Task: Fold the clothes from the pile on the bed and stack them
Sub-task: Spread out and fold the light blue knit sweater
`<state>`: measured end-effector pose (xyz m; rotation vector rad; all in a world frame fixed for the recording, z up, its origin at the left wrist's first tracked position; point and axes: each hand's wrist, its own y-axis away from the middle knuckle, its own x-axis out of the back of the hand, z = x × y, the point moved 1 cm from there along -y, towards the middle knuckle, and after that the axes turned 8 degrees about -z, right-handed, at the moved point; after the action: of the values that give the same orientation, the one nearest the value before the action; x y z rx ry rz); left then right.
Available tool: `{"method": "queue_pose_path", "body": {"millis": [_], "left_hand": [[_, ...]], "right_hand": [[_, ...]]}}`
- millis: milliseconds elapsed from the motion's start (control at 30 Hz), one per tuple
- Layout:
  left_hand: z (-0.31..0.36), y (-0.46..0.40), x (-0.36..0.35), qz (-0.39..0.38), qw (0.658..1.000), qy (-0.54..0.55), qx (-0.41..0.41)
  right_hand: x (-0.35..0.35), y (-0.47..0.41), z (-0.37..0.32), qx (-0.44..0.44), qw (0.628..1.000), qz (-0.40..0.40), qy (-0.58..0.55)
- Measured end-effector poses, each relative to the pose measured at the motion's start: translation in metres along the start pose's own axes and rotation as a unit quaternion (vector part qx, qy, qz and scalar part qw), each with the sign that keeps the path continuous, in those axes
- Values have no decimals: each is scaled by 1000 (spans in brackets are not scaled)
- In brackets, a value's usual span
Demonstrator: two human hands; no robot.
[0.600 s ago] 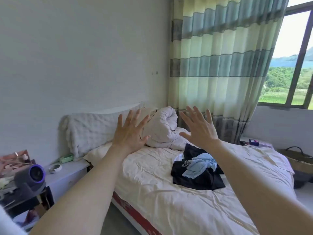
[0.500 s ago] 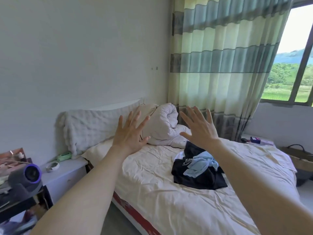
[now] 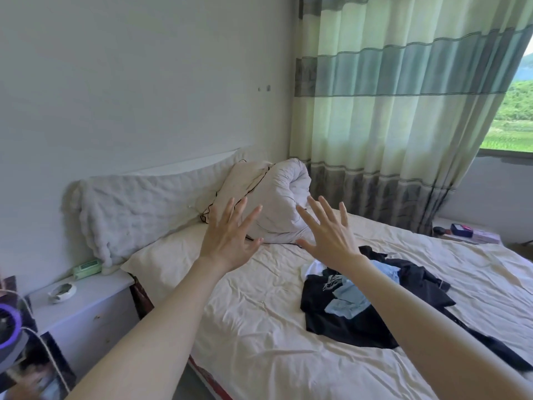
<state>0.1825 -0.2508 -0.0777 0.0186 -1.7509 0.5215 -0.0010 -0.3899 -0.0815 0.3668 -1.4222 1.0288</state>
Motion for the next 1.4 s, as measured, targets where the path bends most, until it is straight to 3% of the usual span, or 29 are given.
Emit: {"method": "queue_pose_path", "body": {"millis": [233, 400, 767, 1167, 1300, 1400], "left_hand": [[-7, -66, -78, -31, 998, 55, -22], [-8, -96, -167, -127, 989, 72, -19], [-16, -180, -328, -261, 953, 143, -61], [70, -196, -481, -395, 891, 185, -121], [102, -183, -531, -423, 877, 182, -135], [127, -172, -568, -441, 867, 171, -157]], "right_hand": [[-90, -53, 12, -27, 996, -52, -60], [-168, -73, 12, -42, 989, -108, -94], [-315, -134, 38, -95, 962, -237, -92], [-448, -111, 123, -173, 912, -364, -78], [-498, -102, 154, -215, 910, -349, -64], [-532, -96, 175, -357, 891, -267, -89]]}}
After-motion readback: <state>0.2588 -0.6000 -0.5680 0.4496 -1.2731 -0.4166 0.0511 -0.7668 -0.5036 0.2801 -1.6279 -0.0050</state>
